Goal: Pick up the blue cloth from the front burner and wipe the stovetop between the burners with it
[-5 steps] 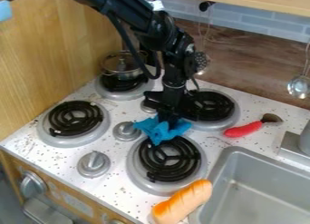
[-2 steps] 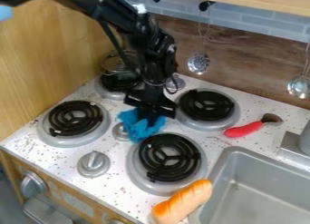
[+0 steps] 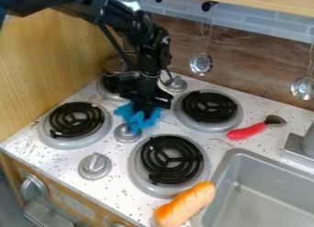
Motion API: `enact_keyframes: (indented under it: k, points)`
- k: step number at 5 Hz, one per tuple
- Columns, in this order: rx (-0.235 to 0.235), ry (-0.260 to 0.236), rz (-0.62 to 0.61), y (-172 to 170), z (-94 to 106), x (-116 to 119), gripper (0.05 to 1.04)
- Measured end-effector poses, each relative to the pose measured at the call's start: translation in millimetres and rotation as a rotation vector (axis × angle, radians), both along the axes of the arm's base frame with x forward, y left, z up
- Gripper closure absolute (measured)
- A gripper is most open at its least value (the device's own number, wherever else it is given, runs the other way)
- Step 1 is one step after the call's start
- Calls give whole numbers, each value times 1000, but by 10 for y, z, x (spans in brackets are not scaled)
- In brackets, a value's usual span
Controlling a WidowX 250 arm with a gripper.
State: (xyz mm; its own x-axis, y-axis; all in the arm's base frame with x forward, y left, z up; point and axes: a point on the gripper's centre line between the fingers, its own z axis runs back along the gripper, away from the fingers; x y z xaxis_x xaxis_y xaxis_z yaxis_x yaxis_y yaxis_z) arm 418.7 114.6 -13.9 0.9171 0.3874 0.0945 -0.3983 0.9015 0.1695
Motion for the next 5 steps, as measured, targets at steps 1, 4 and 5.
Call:
enact_keyframes:
  k: [1,4,5]
  points:
    - [1,-2,24,90,10,31,964]
    - [17,-6,103,399,16,95,964]
    - [-8,-11,95,364,-13,92,964]
